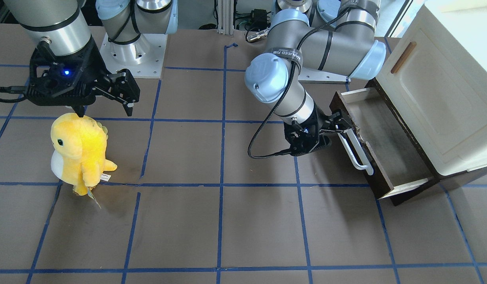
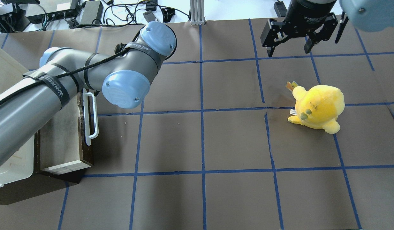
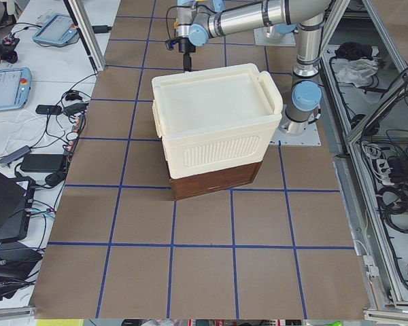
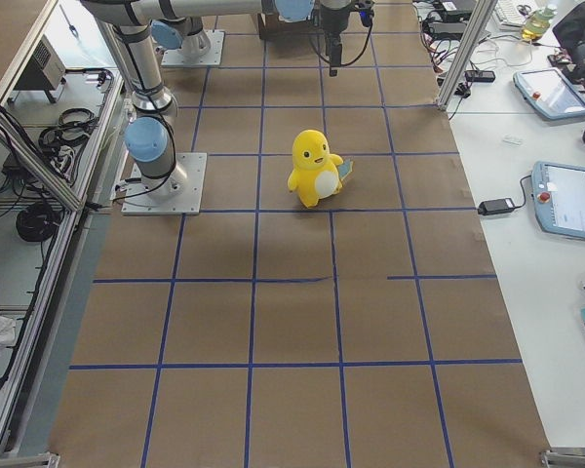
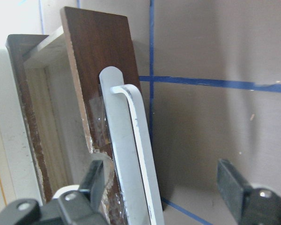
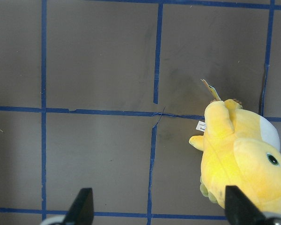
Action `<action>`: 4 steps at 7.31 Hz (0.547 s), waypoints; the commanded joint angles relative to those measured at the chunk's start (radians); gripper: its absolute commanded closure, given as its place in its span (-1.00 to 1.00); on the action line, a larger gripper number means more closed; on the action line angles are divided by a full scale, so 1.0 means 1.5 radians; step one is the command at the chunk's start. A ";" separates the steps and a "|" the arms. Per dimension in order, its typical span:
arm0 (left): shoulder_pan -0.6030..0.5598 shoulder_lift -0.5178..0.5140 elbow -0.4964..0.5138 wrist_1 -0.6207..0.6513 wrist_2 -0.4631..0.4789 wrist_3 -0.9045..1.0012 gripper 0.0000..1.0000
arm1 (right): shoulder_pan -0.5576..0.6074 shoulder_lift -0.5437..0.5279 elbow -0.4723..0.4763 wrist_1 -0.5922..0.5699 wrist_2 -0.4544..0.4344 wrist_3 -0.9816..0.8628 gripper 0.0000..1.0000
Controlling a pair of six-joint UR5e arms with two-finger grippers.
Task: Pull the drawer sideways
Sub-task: 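Open the left gripper and lift it off the handle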
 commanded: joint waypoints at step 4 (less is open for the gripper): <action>0.095 0.139 0.079 -0.037 -0.374 0.145 -1.00 | 0.000 0.000 0.000 0.000 0.000 0.000 -1.00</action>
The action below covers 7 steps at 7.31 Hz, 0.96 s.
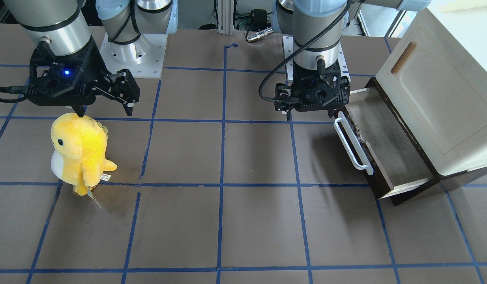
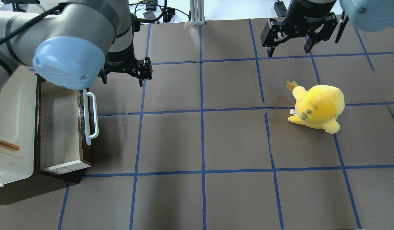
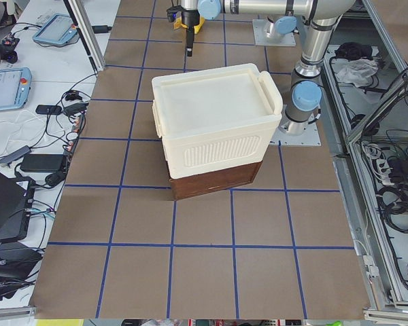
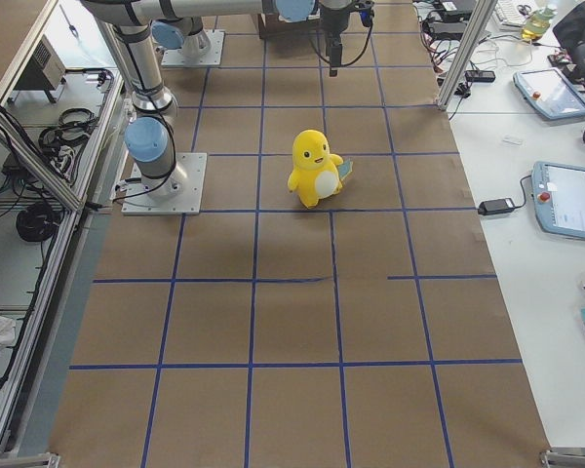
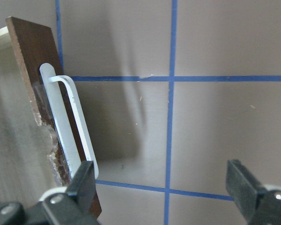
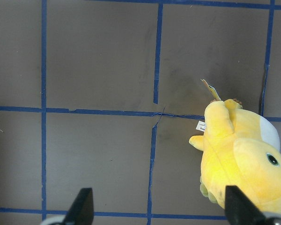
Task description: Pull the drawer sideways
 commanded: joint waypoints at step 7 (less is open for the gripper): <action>0.092 0.075 -0.006 0.008 -0.085 0.078 -1.00 | 0.000 0.000 0.000 0.000 0.000 0.000 -1.00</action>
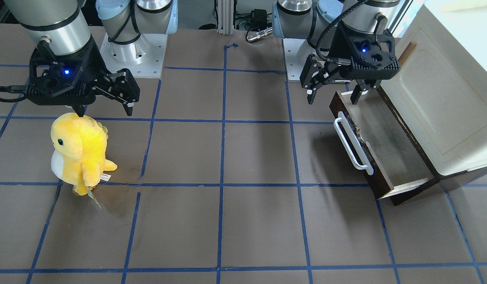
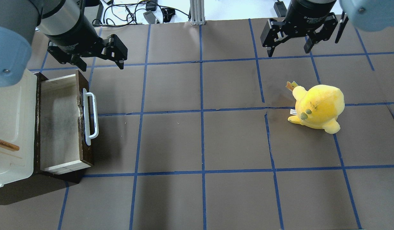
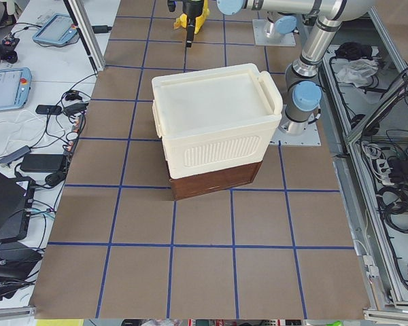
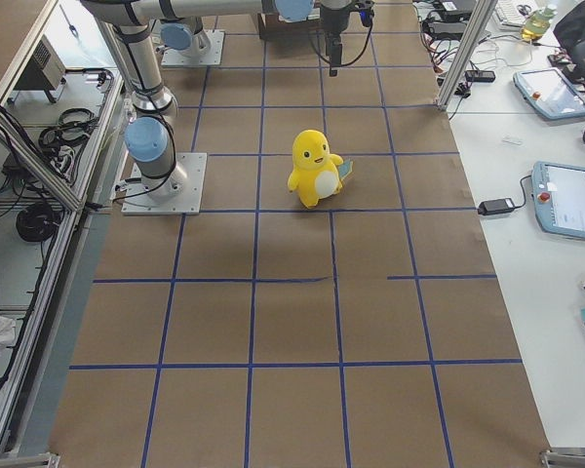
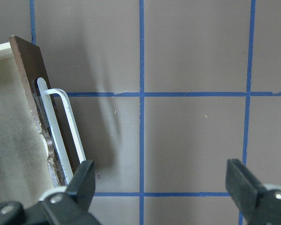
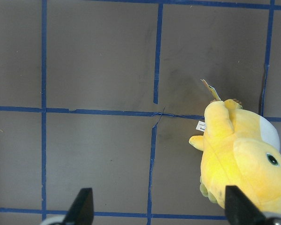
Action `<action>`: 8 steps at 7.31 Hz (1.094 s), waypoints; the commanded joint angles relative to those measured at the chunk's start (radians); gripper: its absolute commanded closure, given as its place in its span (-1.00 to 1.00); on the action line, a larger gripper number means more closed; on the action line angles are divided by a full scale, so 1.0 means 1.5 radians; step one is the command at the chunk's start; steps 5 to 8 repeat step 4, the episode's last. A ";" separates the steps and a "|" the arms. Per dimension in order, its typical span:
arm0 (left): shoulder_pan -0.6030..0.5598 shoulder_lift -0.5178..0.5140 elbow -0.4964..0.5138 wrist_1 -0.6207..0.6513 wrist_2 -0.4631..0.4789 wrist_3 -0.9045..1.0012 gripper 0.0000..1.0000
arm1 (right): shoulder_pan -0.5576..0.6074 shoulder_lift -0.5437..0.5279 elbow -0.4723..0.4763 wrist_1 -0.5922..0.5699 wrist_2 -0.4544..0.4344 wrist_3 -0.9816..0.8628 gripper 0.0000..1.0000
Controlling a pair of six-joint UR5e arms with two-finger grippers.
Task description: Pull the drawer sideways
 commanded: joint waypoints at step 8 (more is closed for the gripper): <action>0.009 0.012 -0.020 -0.005 -0.001 0.005 -1.00 | 0.000 0.000 0.000 0.000 0.000 0.000 -1.00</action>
